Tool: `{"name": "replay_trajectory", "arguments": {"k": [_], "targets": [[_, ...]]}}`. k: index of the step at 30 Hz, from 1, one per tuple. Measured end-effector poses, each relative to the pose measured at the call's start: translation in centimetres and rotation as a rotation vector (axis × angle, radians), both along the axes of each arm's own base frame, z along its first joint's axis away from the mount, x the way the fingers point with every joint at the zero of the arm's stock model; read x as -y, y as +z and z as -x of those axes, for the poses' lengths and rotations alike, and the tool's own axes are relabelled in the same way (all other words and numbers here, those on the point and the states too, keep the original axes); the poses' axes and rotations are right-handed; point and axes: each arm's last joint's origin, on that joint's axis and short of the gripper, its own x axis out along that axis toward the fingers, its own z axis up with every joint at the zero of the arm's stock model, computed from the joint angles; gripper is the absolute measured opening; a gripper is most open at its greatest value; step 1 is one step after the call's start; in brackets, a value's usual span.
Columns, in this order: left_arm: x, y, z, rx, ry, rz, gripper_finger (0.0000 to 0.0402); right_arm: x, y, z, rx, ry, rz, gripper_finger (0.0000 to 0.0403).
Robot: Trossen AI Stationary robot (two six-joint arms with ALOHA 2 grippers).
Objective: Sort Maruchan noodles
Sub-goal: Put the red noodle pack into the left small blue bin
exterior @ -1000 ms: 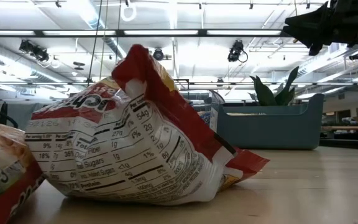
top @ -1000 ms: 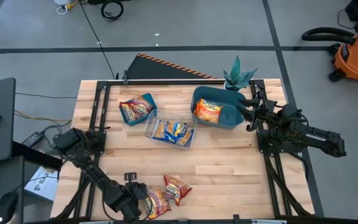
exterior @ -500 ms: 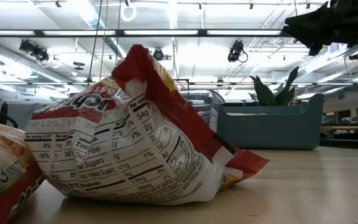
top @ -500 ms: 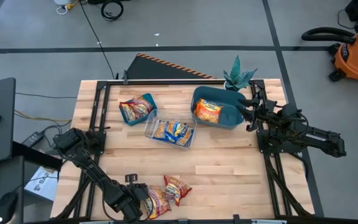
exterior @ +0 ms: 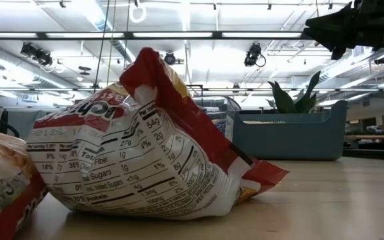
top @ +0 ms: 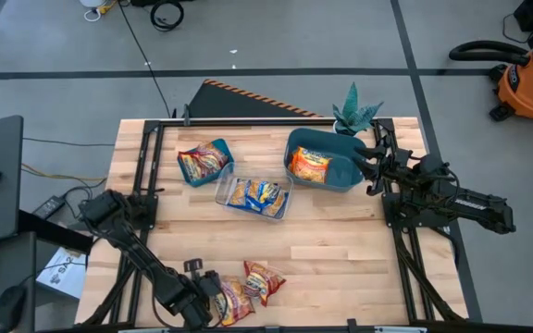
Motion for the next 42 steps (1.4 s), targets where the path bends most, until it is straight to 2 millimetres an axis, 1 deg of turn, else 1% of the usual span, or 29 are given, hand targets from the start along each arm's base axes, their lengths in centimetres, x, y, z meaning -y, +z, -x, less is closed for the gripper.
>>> {"name": "replay_trajectory", "arguments": {"k": [2, 3, 6, 9, 15, 26, 31, 34, 37, 42], "targets": [[-0.2, 0.5, -0.1, 0.002, 0.024, 0.023, 0.0015, 0.0, 0.0, 0.0, 0.0, 0.0, 0.0, 0.0153], [-0.4, 0.9, -0.1, 0.003, 0.042, 0.035, 0.001, 0.0, 0.0, 0.0, 0.0, 0.0, 0.0, 0.0153], [-1.3, 2.6, 0.1, 0.009, 0.098, 0.038, 0.0009, 0.0, 0.0, 0.0, 0.0, 0.0, 0.0, 0.0153], [-2.3, 4.5, 0.8, 0.04, 0.16, 0.016, 0.0005, 0.0, 0.0, 0.0, -0.003, 0.0, -0.001, 0.0153], [-3.9, 7.4, 2.4, 0.123, 0.208, -0.057, 0.0003, 0.0, -0.1, 0.0, -0.008, 0.0, -0.001, 0.0153], [-7.6, 11.0, 4.6, 0.269, 0.362, -0.24, 0.0002, 0.0, -0.1, 0.0, -0.007, 0.0, -0.002, 0.0153], [-9.8, 12.6, 6.0, 0.336, 0.446, -0.349, 0.0002, 0.0, -0.1, 0.0, -0.007, 0.0, -0.001, 0.0153], [-11.4, 13.6, 6.7, 0.348, 0.503, -0.409, 0.0001, 0.0, -0.1, 0.0, -0.007, -0.001, -0.001, 0.0153], [-13.0, 14.3, 6.6, 0.381, 0.537, -0.44, 0.0001, 0.0, -0.1, 0.0, -0.007, -0.001, -0.001, 0.0153], [-16.5, 15.1, 6.7, 0.42, 0.609, -0.49, 0.0001, 0.0, -0.1, 0.0, -0.007, 0.0, -0.001, 0.0153]]}}
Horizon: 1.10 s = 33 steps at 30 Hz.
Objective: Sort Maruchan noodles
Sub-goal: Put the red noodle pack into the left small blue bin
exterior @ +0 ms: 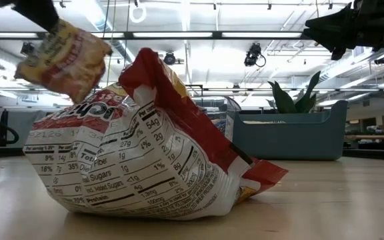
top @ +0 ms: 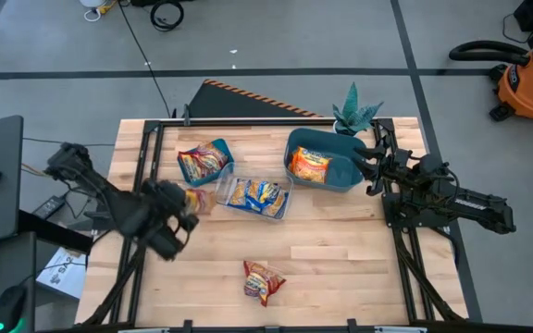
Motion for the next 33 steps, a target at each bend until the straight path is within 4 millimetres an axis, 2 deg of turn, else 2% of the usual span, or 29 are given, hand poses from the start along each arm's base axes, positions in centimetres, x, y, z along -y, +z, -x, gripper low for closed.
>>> {"name": "replay_trajectory", "arguments": {"k": [8, 13, 21, 29, 33], "targets": [[-5.4, 0.5, 0.9, 0.067, 0.168, -0.098, 0.0001, 0.0, 0.0, 0.0, -0.001, -0.001, 0.002, 0.0153], [-8.1, -0.1, 1.3, 0.069, 0.265, -0.145, 0.0001, 0.0, 0.0, 0.0, 0.0, -0.005, 0.001, 0.0153], [-11.0, -2.1, -0.3, 0.054, 0.316, -0.18, 0.0001, 0.0, 0.0, 0.0, 0.0, -0.008, 0.0, 0.0153], [-14.7, -1.8, -2.5, 0.043, 0.261, -0.1, 0.0001, 0.0, 0.0, 0.0, 0.0, -0.008, 0.0, 0.0153], [-16.3, -2.1, -2.0, -0.018, 0.25, -0.018, 0.0001, 0.0, 0.0, 0.0, 0.0, -0.008, -0.002, 0.0153]]}}
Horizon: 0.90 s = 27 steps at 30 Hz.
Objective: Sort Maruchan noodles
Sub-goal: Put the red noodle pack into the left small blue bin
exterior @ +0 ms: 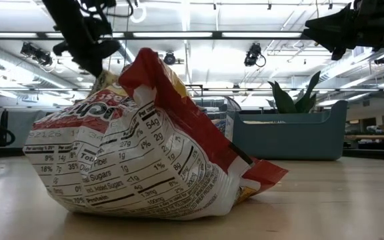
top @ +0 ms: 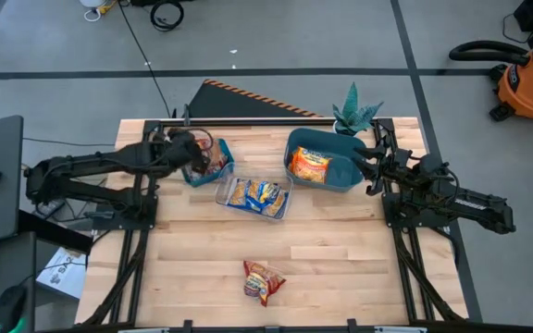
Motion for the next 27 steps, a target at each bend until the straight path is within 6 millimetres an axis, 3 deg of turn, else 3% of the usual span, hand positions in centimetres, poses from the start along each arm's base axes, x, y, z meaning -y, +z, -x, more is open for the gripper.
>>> {"name": "replay_trajectory", "arguments": {"k": [11, 27], "targets": [[-0.7, -1.2, 1.9, -0.14, -0.004, 0.253, 0.0001, 0.0, -0.1, 0.0, -0.007, -0.001, -0.001, 0.0153], [-0.3, -1.5, 3.3, -0.324, 0.002, 0.265, 0.0014, 0.0, -0.1, 0.0, -0.007, -0.001, -0.001, 0.0153]]}}
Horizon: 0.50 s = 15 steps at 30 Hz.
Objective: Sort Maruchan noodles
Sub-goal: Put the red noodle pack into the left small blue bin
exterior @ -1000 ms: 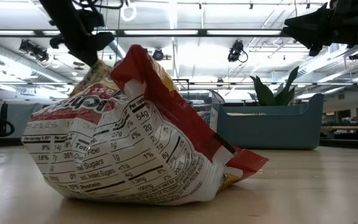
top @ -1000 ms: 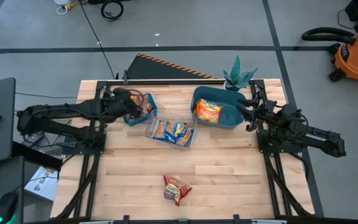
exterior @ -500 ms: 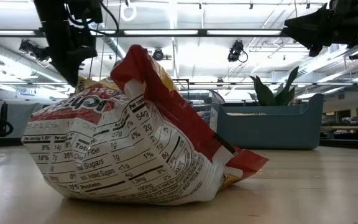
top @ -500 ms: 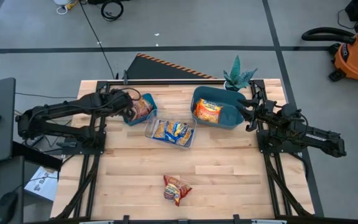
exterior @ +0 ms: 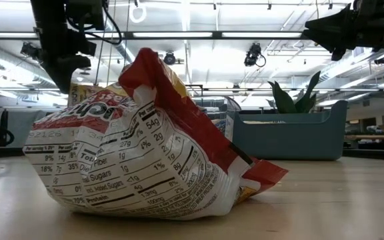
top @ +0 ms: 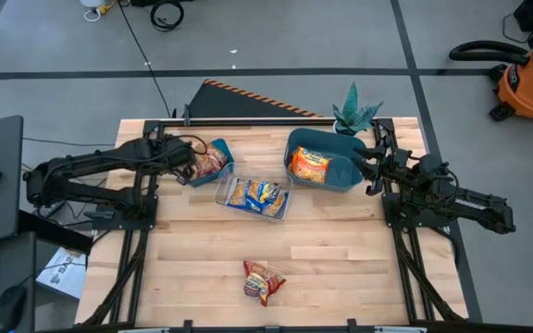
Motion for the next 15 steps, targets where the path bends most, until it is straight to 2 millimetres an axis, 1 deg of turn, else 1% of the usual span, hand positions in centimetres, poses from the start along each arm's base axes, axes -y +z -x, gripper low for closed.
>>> {"name": "replay_trajectory", "arguments": {"k": [4, 8, 12, 15], "targets": [[-0.15, -0.33, -0.29, -0.039, 0.004, -0.013, 0.0026, 0.0, 0.0, 0.0, 0.0, 0.0, 0.0, 0.0153], [-0.42, -0.74, -0.65, -0.11, -0.004, -0.053, 0.0066, 0.0, -0.02, 0.0, -0.002, 0.0, -0.001, 0.0153], [-0.68, -0.77, -0.77, -0.189, -0.037, -0.135, 0.0105, 0.0, -0.03, -0.01, -0.003, 0.0, -0.001, 0.0153], [-0.86, -0.57, -0.72, -0.214, -0.02, -0.222, 0.0114, 0.0, -0.04, -0.01, -0.005, -0.002, 0.002, 0.0153]]}}
